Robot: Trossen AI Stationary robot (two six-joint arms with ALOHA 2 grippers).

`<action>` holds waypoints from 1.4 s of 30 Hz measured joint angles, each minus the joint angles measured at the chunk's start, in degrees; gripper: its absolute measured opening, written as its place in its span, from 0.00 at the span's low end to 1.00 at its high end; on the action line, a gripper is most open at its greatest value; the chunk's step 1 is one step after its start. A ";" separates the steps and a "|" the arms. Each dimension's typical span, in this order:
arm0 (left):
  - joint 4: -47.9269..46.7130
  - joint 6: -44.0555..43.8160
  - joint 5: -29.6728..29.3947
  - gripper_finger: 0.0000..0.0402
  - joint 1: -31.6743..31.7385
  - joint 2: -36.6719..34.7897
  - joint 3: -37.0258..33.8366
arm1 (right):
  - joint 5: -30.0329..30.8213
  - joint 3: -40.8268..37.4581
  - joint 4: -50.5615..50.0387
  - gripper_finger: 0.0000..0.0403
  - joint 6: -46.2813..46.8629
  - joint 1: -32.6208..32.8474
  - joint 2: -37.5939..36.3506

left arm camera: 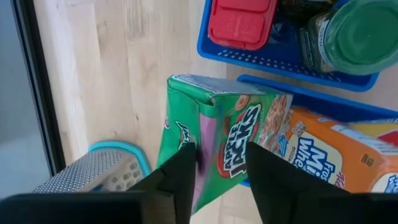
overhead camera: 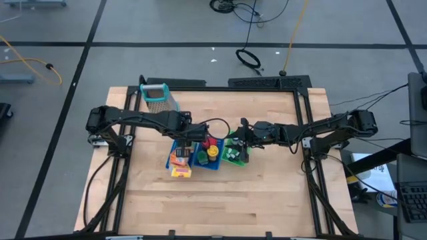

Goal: Pick & Place Kitchen Items
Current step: Put the green cereal box into the left blue bin, then return to Home Position

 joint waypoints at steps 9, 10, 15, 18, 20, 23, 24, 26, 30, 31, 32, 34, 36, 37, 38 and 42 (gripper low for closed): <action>-1.51 -0.43 4.96 0.31 0.04 0.00 0.00 | 0.00 0.00 0.00 0.42 0.00 -0.02 0.00; -1.52 -0.41 5.85 0.30 0.02 0.00 0.00 | 0.00 0.00 0.00 0.42 0.00 -0.02 0.00; -1.53 -0.81 8.77 0.25 -0.07 0.02 0.00 | 0.00 0.00 0.00 0.42 0.09 -0.01 0.00; -1.51 -1.71 9.74 0.22 -0.02 0.02 0.00 | 0.00 0.00 0.00 0.42 0.13 0.00 0.00; -1.52 -1.66 10.02 0.21 -0.02 0.02 0.00 | 0.00 0.00 0.00 0.42 0.15 -0.01 0.00; -1.54 -1.68 9.58 0.18 -0.02 0.02 0.00 | 0.00 0.00 0.00 0.42 0.22 0.00 0.00; -1.62 -1.67 9.31 0.18 -0.06 0.02 0.00 | 0.00 0.00 0.00 0.42 0.42 -0.02 0.00; -1.85 -1.41 8.73 0.17 -0.07 -0.33 0.00 | 0.00 0.00 0.00 0.42 0.84 -0.02 0.00; 1.21 -0.59 6.96 0.15 -0.21 -2.69 0.00 | -0.10 0.00 0.39 0.42 1.43 0.48 -0.15; 2.79 -0.63 6.34 0.15 -0.35 -3.66 0.00 | -0.11 0.00 -0.35 0.42 1.26 0.82 -0.91; 4.63 -0.63 5.97 0.15 -0.47 -4.74 0.00 | -0.11 0.00 -1.43 0.42 1.02 1.23 -1.94; 8.40 -0.54 5.95 0.14 -0.88 -7.80 0.00 | -0.13 0.06 -2.97 0.42 0.02 2.05 -4.55; 11.91 0.15 5.95 0.13 -1.75 -11.24 -0.01 | -0.11 0.03 -7.35 0.42 -0.98 2.96 -8.32; 13.49 0.79 5.92 0.13 -2.20 -12.96 -0.25 | 0.03 0.02 -9.02 0.42 -1.42 3.46 -10.20; 15.39 1.15 5.92 0.12 -2.67 -15.02 -1.02 | 0.14 0.02 -11.25 0.42 -1.74 3.91 -12.30; 21.68 -0.70 5.51 0.11 -4.31 -24.27 -9.24 | 0.21 -3.78 -14.54 0.42 -1.41 5.34 -21.72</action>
